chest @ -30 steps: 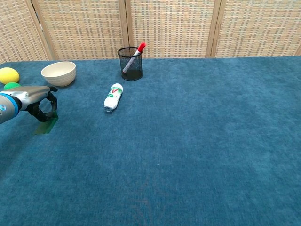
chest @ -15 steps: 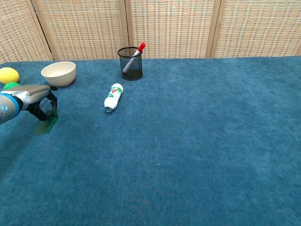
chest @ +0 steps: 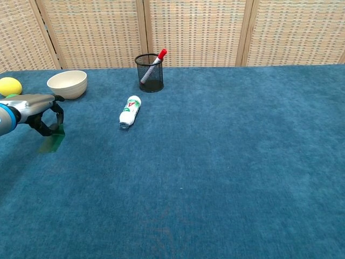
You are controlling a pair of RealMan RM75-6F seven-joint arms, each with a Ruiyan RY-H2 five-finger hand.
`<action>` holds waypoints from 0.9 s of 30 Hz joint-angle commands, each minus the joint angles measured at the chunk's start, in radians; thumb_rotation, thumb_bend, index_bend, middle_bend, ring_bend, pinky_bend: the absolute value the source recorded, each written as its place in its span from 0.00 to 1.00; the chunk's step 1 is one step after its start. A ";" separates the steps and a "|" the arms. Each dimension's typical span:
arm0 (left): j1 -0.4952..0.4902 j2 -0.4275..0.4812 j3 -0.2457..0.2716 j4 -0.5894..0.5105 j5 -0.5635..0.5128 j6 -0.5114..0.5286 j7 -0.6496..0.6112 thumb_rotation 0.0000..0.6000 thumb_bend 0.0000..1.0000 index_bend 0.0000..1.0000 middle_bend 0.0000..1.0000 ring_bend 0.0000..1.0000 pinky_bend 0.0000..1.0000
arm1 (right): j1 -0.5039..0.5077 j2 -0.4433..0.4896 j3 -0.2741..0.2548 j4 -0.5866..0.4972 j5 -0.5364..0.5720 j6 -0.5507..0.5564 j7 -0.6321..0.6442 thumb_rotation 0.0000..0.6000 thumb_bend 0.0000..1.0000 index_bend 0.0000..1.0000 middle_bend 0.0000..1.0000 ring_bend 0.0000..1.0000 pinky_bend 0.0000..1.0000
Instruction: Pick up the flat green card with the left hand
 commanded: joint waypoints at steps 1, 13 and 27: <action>0.011 0.043 0.012 -0.064 0.007 0.011 0.010 1.00 0.59 0.86 0.00 0.00 0.00 | 0.000 0.000 0.000 0.000 0.000 0.001 0.000 1.00 0.00 0.00 0.00 0.00 0.00; 0.054 0.173 0.043 -0.272 0.090 0.072 -0.017 1.00 0.59 0.88 0.00 0.00 0.00 | -0.001 0.001 -0.002 -0.004 -0.003 0.001 -0.003 1.00 0.00 0.00 0.00 0.00 0.00; 0.094 0.312 0.087 -0.545 0.240 0.134 -0.053 1.00 0.59 0.88 0.00 0.00 0.00 | -0.003 0.004 -0.002 -0.008 -0.002 0.004 0.000 1.00 0.00 0.00 0.00 0.00 0.00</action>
